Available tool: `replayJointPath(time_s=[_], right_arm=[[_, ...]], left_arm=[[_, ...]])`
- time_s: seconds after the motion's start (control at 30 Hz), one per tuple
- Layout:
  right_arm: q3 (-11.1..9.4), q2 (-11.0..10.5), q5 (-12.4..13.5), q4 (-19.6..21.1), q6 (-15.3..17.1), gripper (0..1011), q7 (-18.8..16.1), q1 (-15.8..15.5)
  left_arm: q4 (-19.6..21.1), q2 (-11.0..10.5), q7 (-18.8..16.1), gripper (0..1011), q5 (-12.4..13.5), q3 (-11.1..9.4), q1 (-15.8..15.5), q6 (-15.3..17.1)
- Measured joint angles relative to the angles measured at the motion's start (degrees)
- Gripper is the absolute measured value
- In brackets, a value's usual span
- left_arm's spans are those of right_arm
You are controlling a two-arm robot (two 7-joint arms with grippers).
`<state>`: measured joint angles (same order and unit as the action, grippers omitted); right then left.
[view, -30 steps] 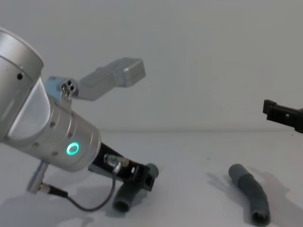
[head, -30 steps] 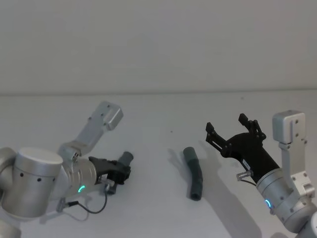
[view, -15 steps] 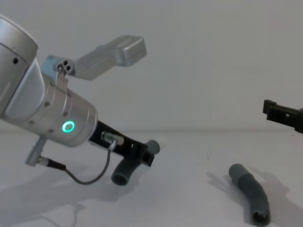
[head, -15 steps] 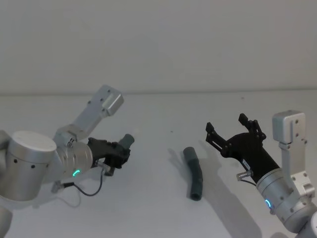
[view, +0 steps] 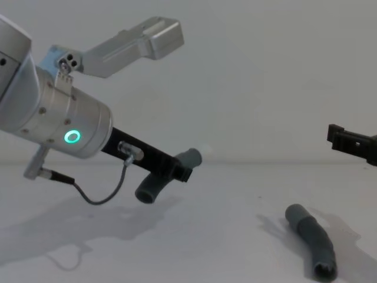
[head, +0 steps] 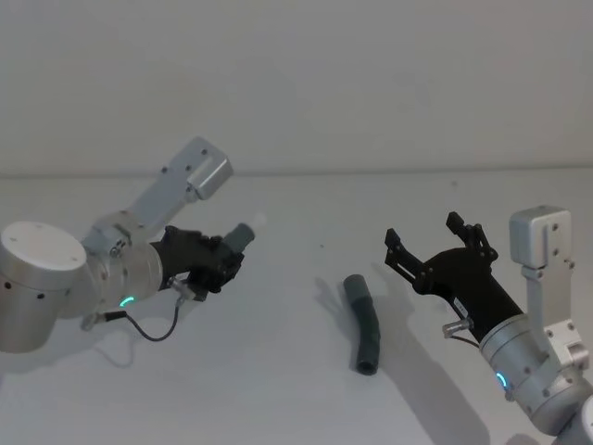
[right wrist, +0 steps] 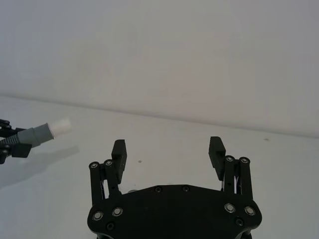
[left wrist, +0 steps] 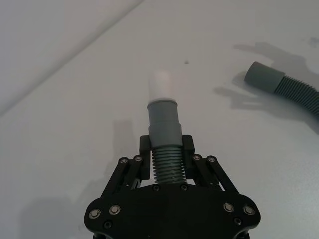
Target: Use both hands to pick up one end of the pipe from the table, align the ends, and insert them.
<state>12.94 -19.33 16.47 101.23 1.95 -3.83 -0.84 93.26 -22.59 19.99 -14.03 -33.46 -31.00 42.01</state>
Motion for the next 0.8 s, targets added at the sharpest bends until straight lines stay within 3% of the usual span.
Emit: replayJointPath(time_s=[0.4,0.8], right_arm=[[0.0,0.0,0.0,0.0,0.0,1002,0.0,0.0],[0.0,0.0,0.0,0.0,0.0,1002,0.0,0.0]], left_arm=[[-2.1,-3.4,7.5,333,1.7,-2.2,-3.3,-9.6],[-5.4,-7.3,17.4,333,5.4,-6.1,-7.9,-20.4]])
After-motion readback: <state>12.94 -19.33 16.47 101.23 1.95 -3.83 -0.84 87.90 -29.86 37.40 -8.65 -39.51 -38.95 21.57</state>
